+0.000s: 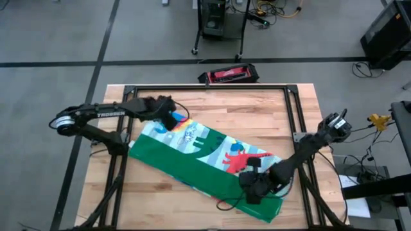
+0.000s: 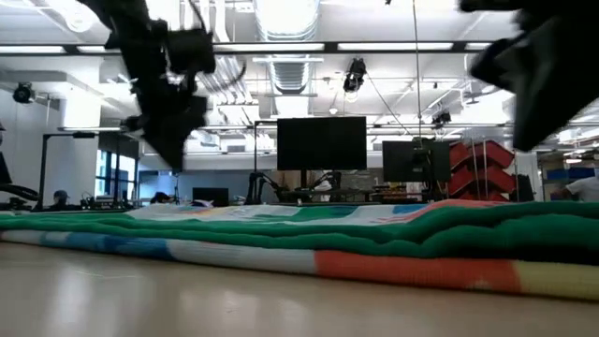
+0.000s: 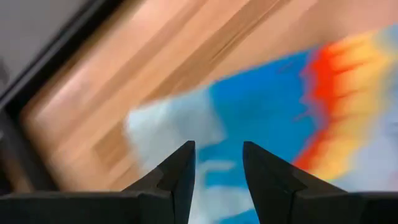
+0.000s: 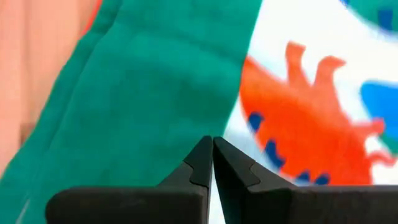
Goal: Roll towel
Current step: Roll the green towel
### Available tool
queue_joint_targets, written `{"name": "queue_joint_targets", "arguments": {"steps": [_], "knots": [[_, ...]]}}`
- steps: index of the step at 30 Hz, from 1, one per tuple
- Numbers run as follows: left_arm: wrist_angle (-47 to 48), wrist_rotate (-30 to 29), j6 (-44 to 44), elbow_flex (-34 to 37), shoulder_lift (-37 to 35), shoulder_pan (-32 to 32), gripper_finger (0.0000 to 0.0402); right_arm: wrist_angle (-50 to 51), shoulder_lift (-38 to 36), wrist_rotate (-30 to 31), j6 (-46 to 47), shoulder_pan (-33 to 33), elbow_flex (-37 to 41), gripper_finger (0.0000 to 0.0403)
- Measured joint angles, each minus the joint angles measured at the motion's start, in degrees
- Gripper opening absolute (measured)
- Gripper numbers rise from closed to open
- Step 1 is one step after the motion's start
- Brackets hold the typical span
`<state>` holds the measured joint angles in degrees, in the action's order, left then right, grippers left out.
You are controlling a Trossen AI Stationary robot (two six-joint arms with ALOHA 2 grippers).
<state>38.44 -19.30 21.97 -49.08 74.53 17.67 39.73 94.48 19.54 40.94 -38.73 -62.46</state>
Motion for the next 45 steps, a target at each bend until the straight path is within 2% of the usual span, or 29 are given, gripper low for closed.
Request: {"name": "queue_joint_targets", "arguments": {"steps": [4, 9, 13, 20, 25, 29, 32, 37, 41, 45], "knots": [[-13.81, 5.36, -0.03, 1.20, 1.42, -10.90, 0.0119, 0.63, -0.10, -1.58, 6.29, -5.58, 0.03, 0.0000], [-27.73, 5.83, -0.28, 1.86, 5.70, -24.49, 0.0119, 1.98, -0.14, -3.53, 14.37, -12.49, -1.97, 0.0000], [-34.74, 5.04, -1.68, -0.57, 12.06, -31.25, 0.0119, 5.69, -0.20, -3.46, 20.64, -17.05, -3.71, 0.0000], [-36.31, 4.82, -9.42, -15.20, 28.50, -36.65, 0.0119, 8.31, -0.23, -3.07, 26.10, -21.92, -3.91, 0.0000], [-36.44, 4.76, -15.36, -28.61, 39.30, -38.76, 0.0125, 17.04, -0.56, -3.75, 38.03, -24.17, -4.11, 0.0002], [-36.45, 4.84, -18.89, -38.95, 46.84, -40.02, 0.0144, 19.11, -0.55, -6.79, 43.06, -24.88, -3.93, 0.0028], [-35.91, 5.82, -22.08, -45.98, 52.48, -41.13, 0.0163, 18.76, -0.57, -9.48, 40.44, -24.93, -3.80, 0.0067], [-35.96, 6.38, -30.37, -57.32, 61.24, -44.06, 0.0186, 17.75, 0.17, -8.97, 30.69, -25.42, -3.80, 0.0132], [-34.15, 5.92, -31.36, -65.27, 66.74, -45.47, 0.0189, 17.70, 2.22, -9.04, 24.06, -25.56, -3.80, 0.0168], [-33.89, 5.68, -30.75, -71.10, 71.50, -45.53, 0.0188, 15.08, 4.07, -9.21, 19.77, -25.52, -3.77, 0.0187]]}}
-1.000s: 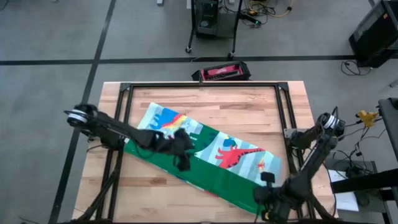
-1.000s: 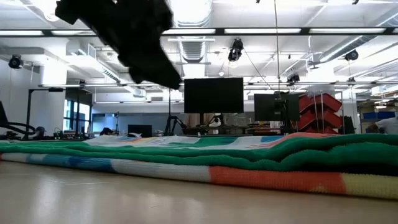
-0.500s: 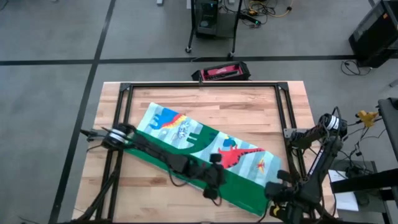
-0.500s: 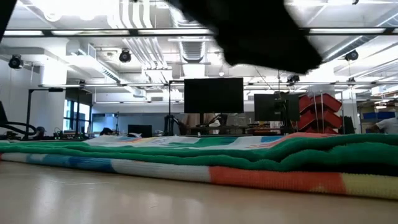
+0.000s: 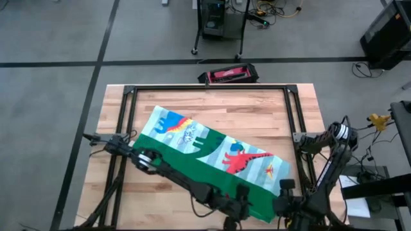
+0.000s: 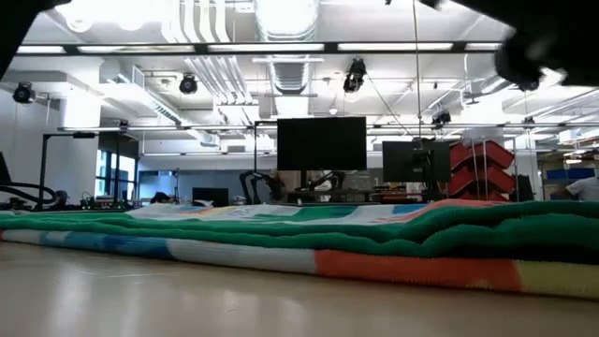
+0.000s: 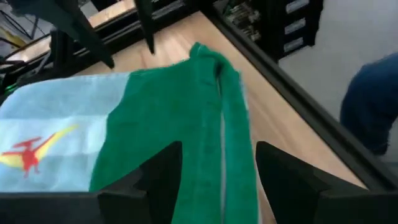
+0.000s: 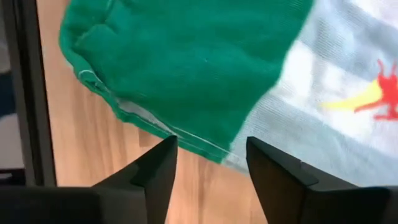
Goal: Roll towel
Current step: Roll the green towel
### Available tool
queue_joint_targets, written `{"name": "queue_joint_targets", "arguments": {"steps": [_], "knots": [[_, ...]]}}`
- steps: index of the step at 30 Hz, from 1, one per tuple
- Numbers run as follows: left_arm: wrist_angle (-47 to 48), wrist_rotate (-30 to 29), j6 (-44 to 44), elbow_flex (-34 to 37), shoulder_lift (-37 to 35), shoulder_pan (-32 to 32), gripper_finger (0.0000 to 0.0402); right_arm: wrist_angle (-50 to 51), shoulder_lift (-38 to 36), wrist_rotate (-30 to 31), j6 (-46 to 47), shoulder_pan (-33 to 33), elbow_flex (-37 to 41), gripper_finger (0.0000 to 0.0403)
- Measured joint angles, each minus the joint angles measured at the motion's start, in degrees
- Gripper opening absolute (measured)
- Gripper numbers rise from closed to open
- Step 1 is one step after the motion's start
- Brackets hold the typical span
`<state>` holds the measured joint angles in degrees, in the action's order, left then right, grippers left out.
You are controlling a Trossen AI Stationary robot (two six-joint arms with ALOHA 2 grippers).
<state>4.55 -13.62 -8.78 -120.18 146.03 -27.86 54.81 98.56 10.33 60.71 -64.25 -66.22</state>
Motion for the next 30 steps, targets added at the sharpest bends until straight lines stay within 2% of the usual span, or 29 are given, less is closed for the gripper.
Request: {"name": "queue_joint_targets", "arguments": {"steps": [8, 14, 20, 22, 26, 30], "knots": [[0.36, -0.07, 0.26, -5.48, 6.49, 0.11, 0.0172, -1.52, 1.02, -1.19, -5.32, -0.79, 0.19, 0.0184], [2.17, -1.81, -0.06, -5.57, 6.68, 0.71, 0.0162, -1.61, 1.01, -1.34, -9.94, -1.25, 0.55, 0.0192], [4.78, -2.16, 5.25, -5.49, 6.54, 2.38, 0.0157, -3.68, 1.01, -1.36, -11.89, -1.11, 0.55, 0.0203], [6.59, -2.30, 6.79, -5.49, 6.36, 2.75, 0.0152, -2.59, 1.01, -3.48, -11.90, -1.22, 0.55, 0.0207], [8.15, -0.57, 7.69, -5.64, 5.88, 2.81, 0.0108, 2.41, 0.92, -5.66, -10.59, -2.40, 0.56, 0.0213], [8.68, 1.24, 8.23, -5.53, 5.16, 2.87, 0.0028, 2.97, 0.92, 0.70, -11.40, -3.86, 1.68, 0.0221]]}}
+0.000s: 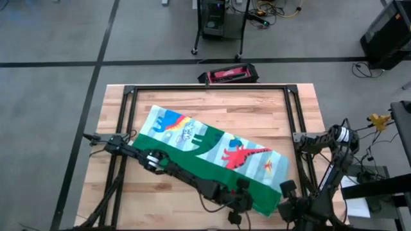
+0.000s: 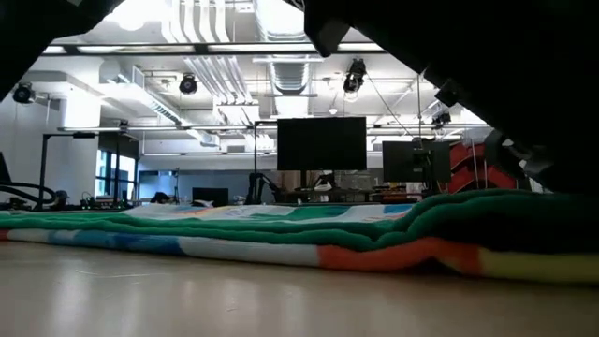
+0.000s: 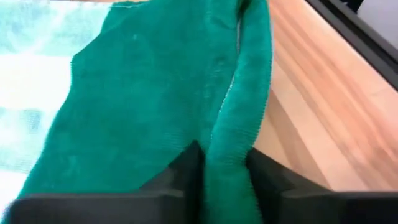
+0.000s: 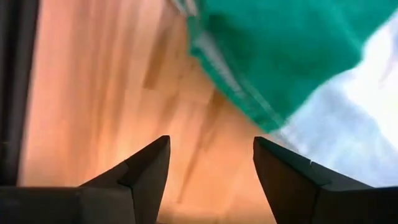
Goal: Roll towel
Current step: Roll the green towel
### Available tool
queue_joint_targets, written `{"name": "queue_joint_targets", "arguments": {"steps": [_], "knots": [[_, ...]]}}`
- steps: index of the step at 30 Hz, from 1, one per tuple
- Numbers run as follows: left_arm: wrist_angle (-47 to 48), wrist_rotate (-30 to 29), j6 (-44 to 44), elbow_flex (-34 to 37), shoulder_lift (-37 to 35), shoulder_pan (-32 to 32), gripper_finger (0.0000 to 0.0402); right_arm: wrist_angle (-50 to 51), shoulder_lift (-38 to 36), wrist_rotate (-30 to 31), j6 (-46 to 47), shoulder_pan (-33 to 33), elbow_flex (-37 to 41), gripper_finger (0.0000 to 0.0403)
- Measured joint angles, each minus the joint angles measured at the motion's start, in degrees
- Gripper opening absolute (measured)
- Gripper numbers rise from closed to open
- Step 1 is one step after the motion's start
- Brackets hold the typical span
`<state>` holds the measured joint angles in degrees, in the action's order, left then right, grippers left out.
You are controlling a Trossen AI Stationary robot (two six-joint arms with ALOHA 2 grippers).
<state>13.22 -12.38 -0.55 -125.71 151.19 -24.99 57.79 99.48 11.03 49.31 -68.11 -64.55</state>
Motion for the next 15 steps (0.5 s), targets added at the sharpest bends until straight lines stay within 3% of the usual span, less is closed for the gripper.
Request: {"name": "queue_joint_targets", "arguments": {"steps": [2, 15], "knots": [[0.29, 0.10, 1.31, 0.04, -0.26, -0.16, 0.0013, -0.06, -0.01, 2.41, -0.92, -0.27, 0.87, 0.0225], [-0.28, -2.95, 11.90, 0.07, -0.32, -0.32, 0.0016, -11.71, -0.04, 11.16, -5.44, -0.27, 9.51, 0.0223]]}}
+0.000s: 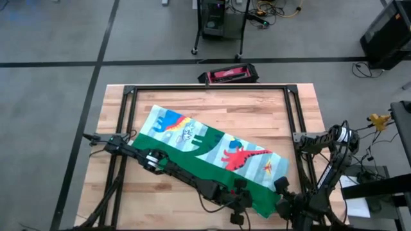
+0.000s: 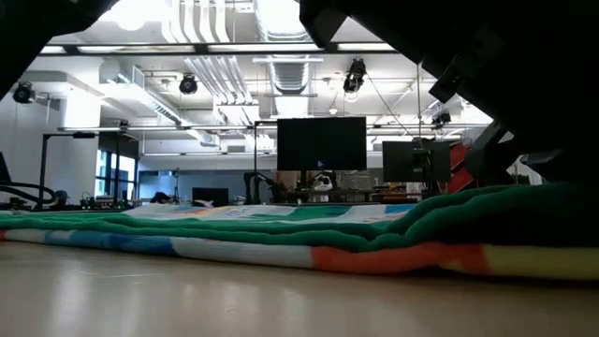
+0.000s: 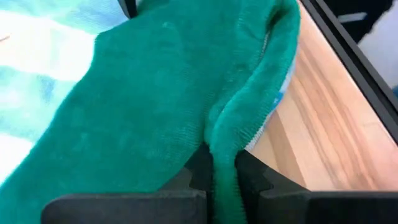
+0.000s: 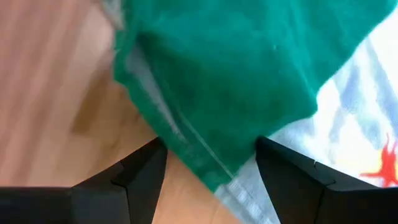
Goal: Roll towel
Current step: Roll the green towel
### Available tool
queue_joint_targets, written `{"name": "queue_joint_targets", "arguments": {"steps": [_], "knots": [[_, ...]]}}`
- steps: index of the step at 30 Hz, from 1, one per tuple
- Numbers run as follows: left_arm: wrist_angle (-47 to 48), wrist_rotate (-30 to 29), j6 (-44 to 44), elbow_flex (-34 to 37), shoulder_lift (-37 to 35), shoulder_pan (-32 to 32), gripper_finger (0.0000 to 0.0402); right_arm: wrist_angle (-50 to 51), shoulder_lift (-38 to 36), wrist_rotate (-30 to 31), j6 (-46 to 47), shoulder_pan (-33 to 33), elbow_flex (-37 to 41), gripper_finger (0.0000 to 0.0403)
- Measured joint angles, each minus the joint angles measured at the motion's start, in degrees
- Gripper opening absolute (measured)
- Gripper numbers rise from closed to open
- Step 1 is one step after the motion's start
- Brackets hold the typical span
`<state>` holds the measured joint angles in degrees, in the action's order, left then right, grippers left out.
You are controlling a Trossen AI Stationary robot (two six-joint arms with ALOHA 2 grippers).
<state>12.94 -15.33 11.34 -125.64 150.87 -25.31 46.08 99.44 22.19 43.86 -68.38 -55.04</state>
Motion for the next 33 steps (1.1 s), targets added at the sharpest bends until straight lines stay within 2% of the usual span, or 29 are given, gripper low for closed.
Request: {"name": "queue_joint_targets", "arguments": {"steps": [5, 8, 11, 15, 16, 20, 24, 29, 33], "knots": [[-0.99, -0.47, -0.36, 0.00, 0.00, 0.08, 0.0018, -2.31, -0.31, 0.98, 0.40, -0.11, 1.59, 0.0198], [-0.34, 0.42, -0.49, 0.00, -0.31, 0.08, 0.0031, -2.12, -0.18, 0.90, 2.00, -0.09, 1.10, 0.0167], [0.62, 2.46, -0.40, 0.00, -1.21, 0.10, 0.0052, -2.11, -0.04, 1.46, 2.65, 0.06, 0.81, 0.0113], [3.65, 2.72, -2.62, 0.00, -3.67, 0.08, 0.0086, -2.11, -0.04, 1.78, 2.81, 0.09, 0.74, 0.0024], [3.86, 2.61, -3.51, -0.02, -4.51, 0.06, 0.0094, -2.11, -0.04, 1.80, 2.83, 0.07, 0.74, 0.0013], [5.43, 1.37, -6.85, -0.17, -6.82, 0.21, 0.0126, -1.80, -0.25, 0.77, 2.88, 0.09, 0.22, 0.0020], [4.60, 1.20, -7.81, -0.12, -6.64, 1.47, 0.0148, -1.84, -0.55, -3.87, 1.61, 0.16, -1.21, 0.0010], [-9.28, 2.38, -8.55, 0.11, -3.17, 3.70, 0.0157, -1.57, -0.72, -7.79, -0.67, 1.01, -2.02, 0.0005], [-13.17, 4.34, -9.81, 0.22, -1.02, 4.60, 0.0155, -1.11, -0.78, -8.11, -2.00, 2.23, -2.08, 0.0004]]}}
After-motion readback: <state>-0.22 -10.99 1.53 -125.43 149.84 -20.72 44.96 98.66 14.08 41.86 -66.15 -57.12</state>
